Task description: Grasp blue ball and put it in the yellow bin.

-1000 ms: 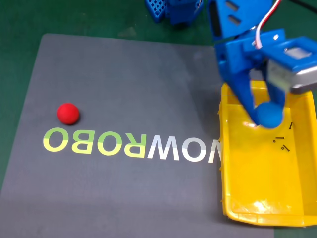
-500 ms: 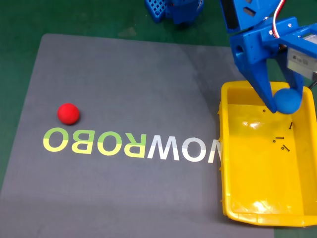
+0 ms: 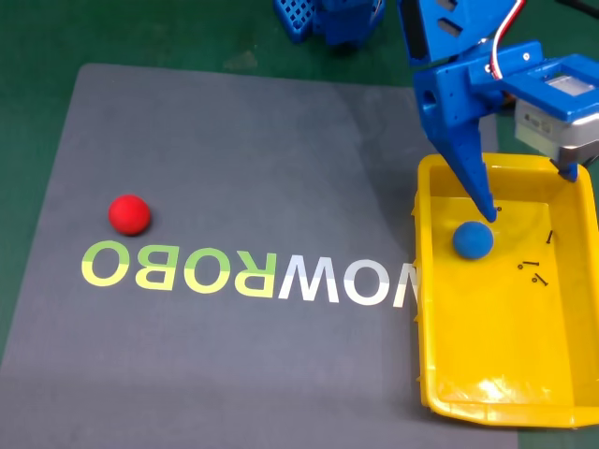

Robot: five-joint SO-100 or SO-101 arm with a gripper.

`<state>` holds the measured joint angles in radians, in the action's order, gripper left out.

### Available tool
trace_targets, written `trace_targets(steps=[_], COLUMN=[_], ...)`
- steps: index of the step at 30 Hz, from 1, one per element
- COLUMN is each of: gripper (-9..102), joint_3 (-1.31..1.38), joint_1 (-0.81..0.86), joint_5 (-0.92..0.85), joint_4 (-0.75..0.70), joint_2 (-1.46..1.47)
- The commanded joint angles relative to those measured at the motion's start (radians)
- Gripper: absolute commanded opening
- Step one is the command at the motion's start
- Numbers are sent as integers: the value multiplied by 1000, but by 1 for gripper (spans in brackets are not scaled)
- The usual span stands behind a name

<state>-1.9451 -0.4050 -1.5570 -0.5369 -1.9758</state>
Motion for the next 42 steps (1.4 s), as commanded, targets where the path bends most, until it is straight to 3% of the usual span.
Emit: trace_targets(steps=[1, 9, 22, 33, 42], gripper=[36, 34, 34, 33, 31], joint_3=[26, -57, -548, -874, -1045], joint_1=[32, 91, 342, 442, 541], joint_5=[-9, -17, -124, -160, -186], joint_4=[6, 6, -37, -341, -328], joint_2=[-37, -196, -761, -1315, -1348])
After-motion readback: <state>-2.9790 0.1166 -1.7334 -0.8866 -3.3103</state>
